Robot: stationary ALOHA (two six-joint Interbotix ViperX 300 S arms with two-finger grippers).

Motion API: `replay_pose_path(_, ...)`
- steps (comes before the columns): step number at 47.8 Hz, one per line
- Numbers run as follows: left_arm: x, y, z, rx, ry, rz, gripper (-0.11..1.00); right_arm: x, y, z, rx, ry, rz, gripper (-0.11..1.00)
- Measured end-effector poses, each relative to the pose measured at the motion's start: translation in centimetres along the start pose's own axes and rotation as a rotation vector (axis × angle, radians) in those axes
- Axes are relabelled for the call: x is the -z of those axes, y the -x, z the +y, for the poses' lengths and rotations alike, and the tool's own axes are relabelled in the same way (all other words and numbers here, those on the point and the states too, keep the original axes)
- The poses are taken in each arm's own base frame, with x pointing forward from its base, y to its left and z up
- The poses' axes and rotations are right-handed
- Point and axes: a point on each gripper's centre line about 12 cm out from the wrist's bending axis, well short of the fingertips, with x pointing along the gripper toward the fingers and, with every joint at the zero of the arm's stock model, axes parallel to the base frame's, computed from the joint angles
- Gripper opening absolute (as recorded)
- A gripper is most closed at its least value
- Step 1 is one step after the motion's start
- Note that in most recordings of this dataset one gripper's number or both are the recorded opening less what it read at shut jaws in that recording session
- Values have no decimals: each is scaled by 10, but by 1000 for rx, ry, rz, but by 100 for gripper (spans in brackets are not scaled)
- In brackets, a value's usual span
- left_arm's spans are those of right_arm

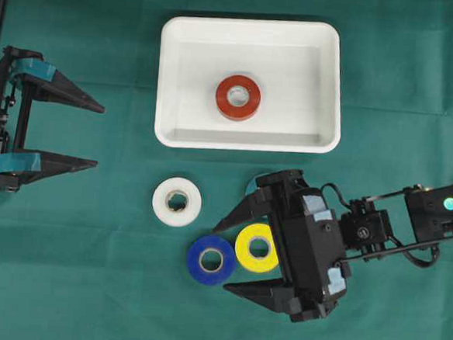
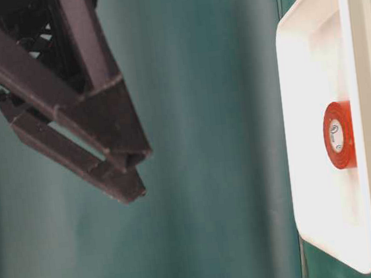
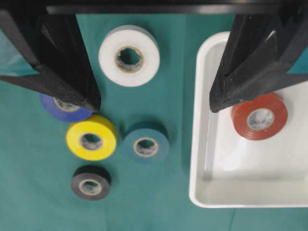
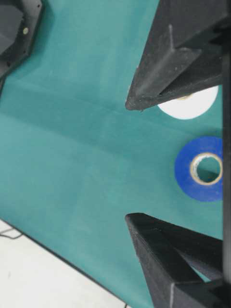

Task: Pick up the tape from a random location and place it into the white case.
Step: 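Move the right gripper toward the blue and yellow tape rolls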

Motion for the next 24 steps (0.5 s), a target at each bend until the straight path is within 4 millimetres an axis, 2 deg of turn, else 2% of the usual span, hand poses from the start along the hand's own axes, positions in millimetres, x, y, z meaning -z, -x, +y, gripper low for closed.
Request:
replay_pose_path(14, 0, 0, 0, 2, 1, 0, 96, 2, -1, 0, 3, -6, 24, 92)
replay_pose_path(24, 0, 0, 0, 0, 2, 2, 96, 9, -12, 1, 11, -6, 141, 92)
